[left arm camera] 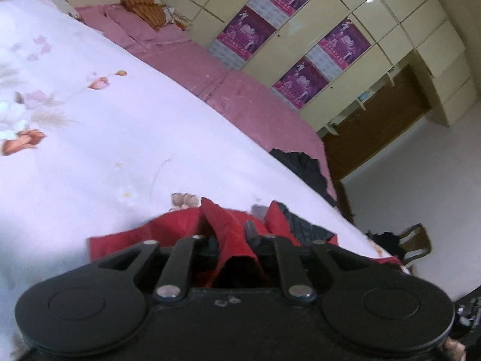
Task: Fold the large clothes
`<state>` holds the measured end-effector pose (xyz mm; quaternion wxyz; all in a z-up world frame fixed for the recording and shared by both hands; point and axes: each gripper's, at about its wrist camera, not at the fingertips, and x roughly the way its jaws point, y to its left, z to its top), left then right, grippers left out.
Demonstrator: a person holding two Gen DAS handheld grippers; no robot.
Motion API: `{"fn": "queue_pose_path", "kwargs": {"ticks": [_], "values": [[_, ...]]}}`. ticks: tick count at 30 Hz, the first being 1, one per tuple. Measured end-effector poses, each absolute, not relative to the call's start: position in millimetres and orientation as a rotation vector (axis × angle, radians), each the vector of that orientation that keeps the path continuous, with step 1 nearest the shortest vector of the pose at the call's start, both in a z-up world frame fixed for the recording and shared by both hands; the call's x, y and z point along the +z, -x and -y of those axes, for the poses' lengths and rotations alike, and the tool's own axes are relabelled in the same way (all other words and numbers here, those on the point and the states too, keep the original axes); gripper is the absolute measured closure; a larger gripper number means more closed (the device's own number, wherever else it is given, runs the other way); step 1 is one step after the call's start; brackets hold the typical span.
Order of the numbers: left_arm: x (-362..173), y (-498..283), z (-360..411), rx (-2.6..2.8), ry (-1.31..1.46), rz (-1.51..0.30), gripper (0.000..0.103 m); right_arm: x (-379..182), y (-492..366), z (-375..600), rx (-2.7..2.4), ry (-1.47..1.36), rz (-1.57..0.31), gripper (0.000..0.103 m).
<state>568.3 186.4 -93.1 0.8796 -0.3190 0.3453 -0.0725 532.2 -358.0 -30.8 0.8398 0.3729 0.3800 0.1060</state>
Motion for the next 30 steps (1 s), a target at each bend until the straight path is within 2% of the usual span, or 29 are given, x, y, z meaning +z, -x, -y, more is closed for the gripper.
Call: {"fn": "queue_pose_path", "kwargs": {"ticks": [1, 2, 3, 4, 5, 6, 11, 12, 13, 14, 17, 21, 22, 23, 26, 30], "values": [[-93, -570, -188, -0.157, 0.669, -0.711, 0.075, -32, -537, 358, 0.218, -0.783, -0.809, 0.076], [-92, -573, -188, -0.157, 0.671, -0.709, 0.062, -33, -540, 358, 0.213, -0.773, -0.806, 0.065], [-93, -575, -190, -0.16, 0.671, -0.702, 0.051, -32, -541, 358, 0.199, -0.754, -0.793, 0.031], [-93, -575, -192, -0.154, 0.668, -0.685, 0.032, -28, -540, 358, 0.176, -0.727, -0.762, 0.015], [-93, -574, -195, -0.138, 0.652, -0.663, 0.026, -26, -540, 358, 0.173, -0.698, -0.732, 0.015], [-93, -574, -197, -0.132, 0.635, -0.656, 0.026, -26, -541, 358, 0.179, -0.693, -0.731, 0.015], [-103, -583, -204, -0.176, 0.566, -0.703, 0.028, -38, -554, 357, 0.179, -0.611, -0.778, 0.016], [-105, -587, -203, -0.193, 0.557, -0.731, 0.028, -41, -557, 355, 0.177, -0.594, -0.792, 0.018], [-108, -591, -202, -0.201, 0.544, -0.763, 0.029, -45, -561, 353, 0.174, -0.577, -0.806, 0.026], [-111, -596, -202, -0.202, 0.523, -0.797, 0.029, -49, -565, 351, 0.172, -0.566, -0.825, 0.028], [-118, -608, -199, -0.199, 0.495, -0.856, 0.036, -69, -581, 346, 0.177, -0.542, -0.901, 0.028], [-121, -612, -207, -0.232, 0.581, -0.84, 0.033, -86, -592, 336, 0.183, -0.493, -0.965, 0.03], [-120, -610, -211, -0.224, 0.605, -0.81, 0.029, -87, -592, 333, 0.189, -0.48, -0.964, 0.044], [-120, -607, -216, -0.215, 0.629, -0.785, 0.026, -88, -591, 332, 0.197, -0.482, -0.961, 0.047], [-124, -603, -225, -0.217, 0.669, -0.767, 0.026, -86, -589, 331, 0.198, -0.482, -0.938, 0.049], [-126, -606, -220, -0.302, 0.644, -0.801, 0.026, -88, -587, 335, 0.205, -0.491, -0.928, 0.059]]}}
